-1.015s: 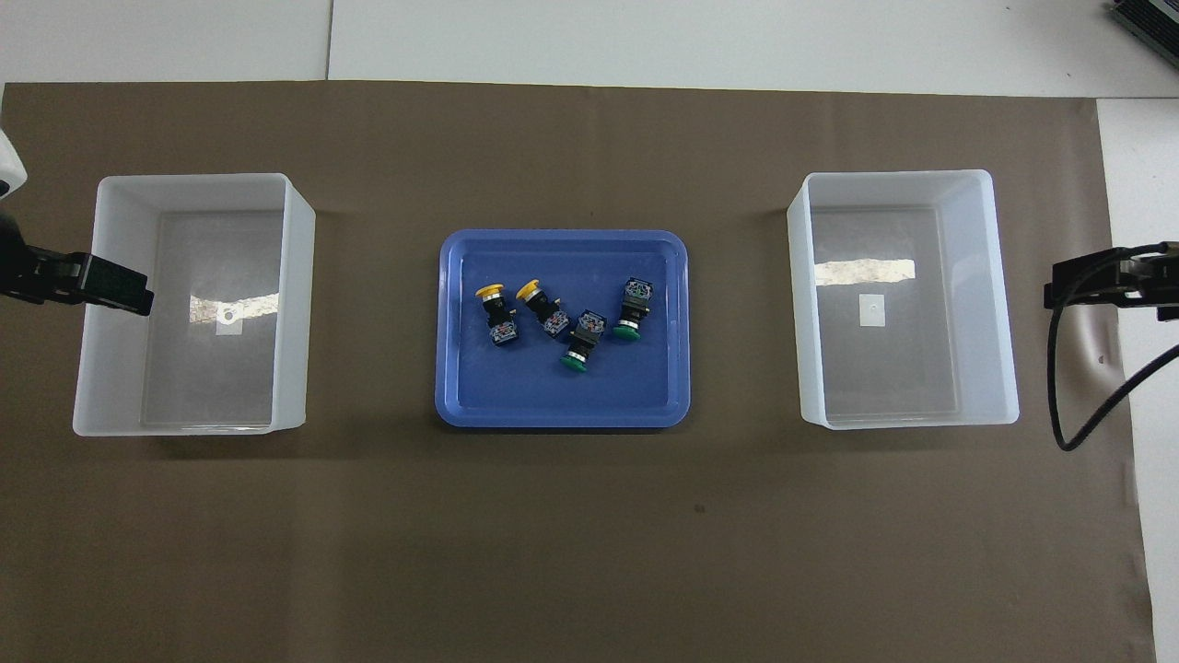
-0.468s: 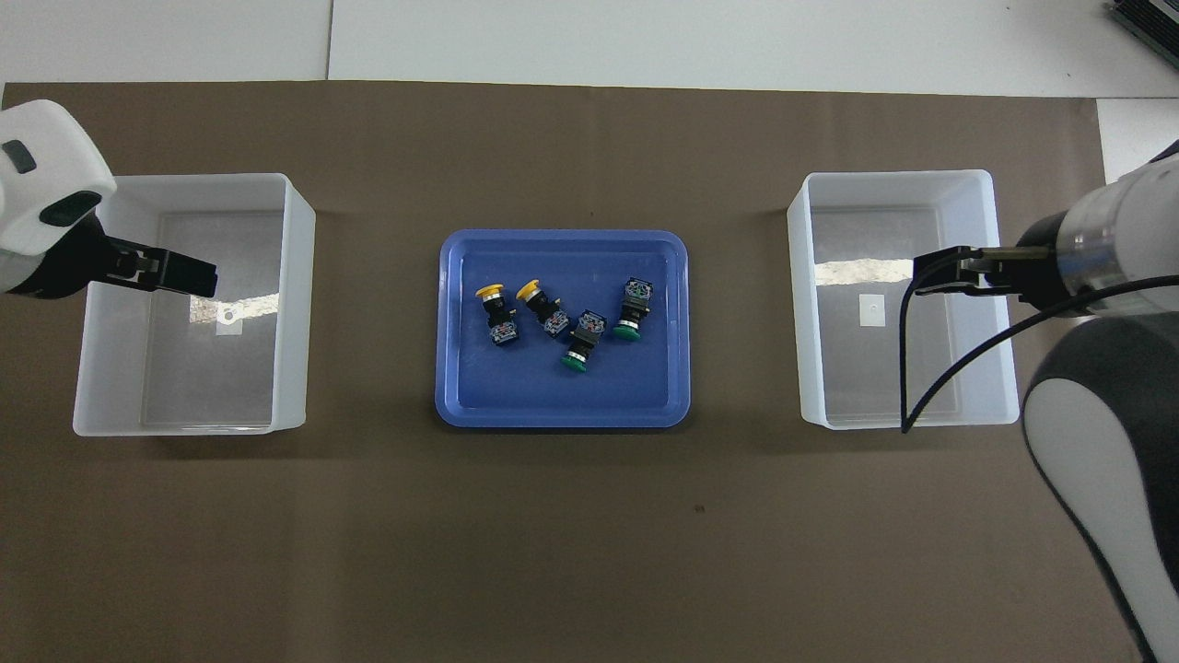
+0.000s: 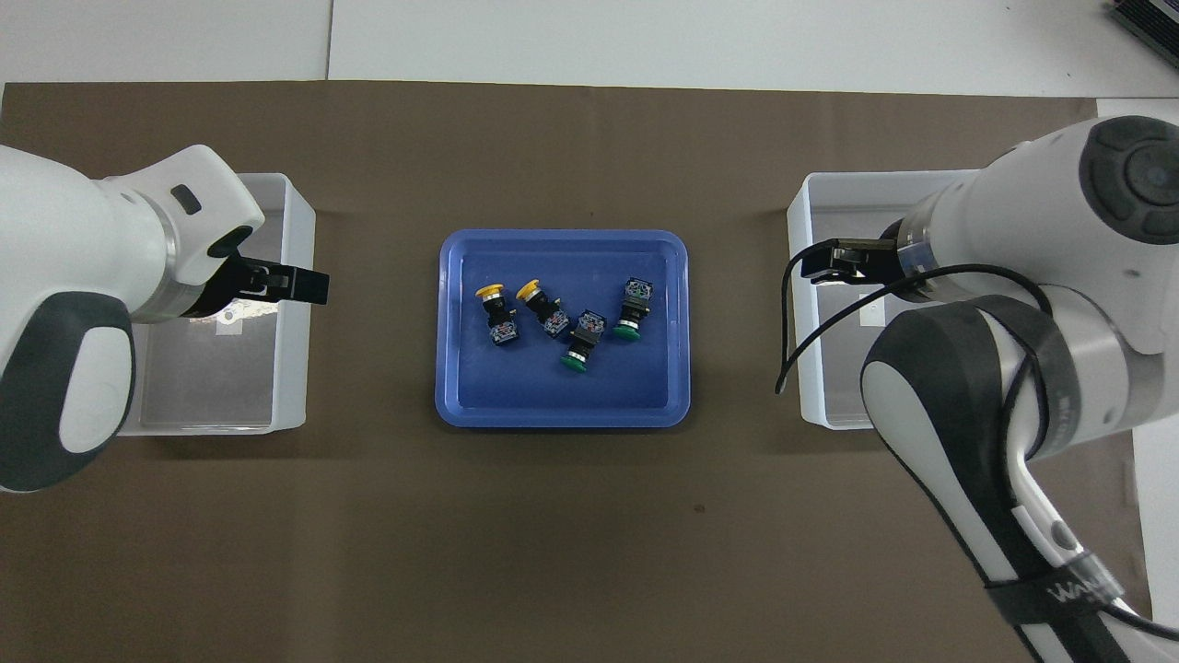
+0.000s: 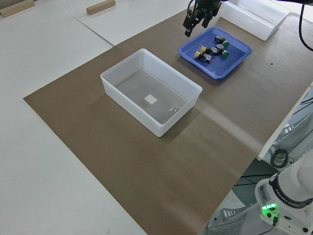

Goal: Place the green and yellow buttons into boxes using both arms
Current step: 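Reach both grippers over the blue tray toward the buttons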

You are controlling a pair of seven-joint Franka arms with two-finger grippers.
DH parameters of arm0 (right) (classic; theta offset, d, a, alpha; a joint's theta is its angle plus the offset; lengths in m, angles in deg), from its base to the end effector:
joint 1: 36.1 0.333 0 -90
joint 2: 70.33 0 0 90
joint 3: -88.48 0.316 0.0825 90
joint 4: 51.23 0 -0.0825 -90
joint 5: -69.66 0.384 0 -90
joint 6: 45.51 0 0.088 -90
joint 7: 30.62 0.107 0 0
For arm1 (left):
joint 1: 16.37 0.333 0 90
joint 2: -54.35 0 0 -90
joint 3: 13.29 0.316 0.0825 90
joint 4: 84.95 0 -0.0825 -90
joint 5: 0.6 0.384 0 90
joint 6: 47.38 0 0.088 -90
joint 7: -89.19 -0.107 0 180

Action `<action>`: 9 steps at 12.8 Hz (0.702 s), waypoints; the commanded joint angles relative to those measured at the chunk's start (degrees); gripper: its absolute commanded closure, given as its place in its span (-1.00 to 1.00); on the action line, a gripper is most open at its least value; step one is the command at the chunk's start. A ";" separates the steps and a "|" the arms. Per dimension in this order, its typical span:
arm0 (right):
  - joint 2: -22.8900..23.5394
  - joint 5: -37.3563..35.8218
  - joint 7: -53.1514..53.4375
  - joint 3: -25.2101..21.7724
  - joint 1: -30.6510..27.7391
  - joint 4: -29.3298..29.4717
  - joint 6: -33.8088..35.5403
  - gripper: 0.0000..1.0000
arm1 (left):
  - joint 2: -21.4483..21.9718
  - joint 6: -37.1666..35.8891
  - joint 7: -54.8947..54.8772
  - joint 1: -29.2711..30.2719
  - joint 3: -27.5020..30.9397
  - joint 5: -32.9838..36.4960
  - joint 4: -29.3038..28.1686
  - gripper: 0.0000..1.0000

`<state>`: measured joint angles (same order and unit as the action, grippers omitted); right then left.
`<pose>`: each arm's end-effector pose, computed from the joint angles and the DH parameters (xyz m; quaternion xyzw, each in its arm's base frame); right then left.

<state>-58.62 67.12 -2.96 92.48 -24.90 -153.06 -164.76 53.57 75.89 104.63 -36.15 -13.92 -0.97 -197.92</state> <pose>0.6074 0.1600 0.4505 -0.9937 0.0997 -0.0513 0.0064 0.5397 -0.2011 0.4777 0.9957 -0.0417 0.0781 0.0283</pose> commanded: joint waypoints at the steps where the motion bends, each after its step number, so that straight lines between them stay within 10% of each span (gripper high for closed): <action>1: 3.40 -0.01 3.53 0.22 1.62 0.67 -3.87 -1.00 | -2.30 6.70 7.83 -3.24 0.90 0.55 -2.68 -1.00; 9: 10.43 3.33 12.84 0.22 8.39 3.13 -10.91 -1.00 | -11.87 22.27 23.39 -9.57 0.90 0.63 -5.68 -1.00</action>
<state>-50.54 68.84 8.14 92.56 -17.04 -152.35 -174.92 44.88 94.82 124.60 -44.31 -13.93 -0.97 -204.55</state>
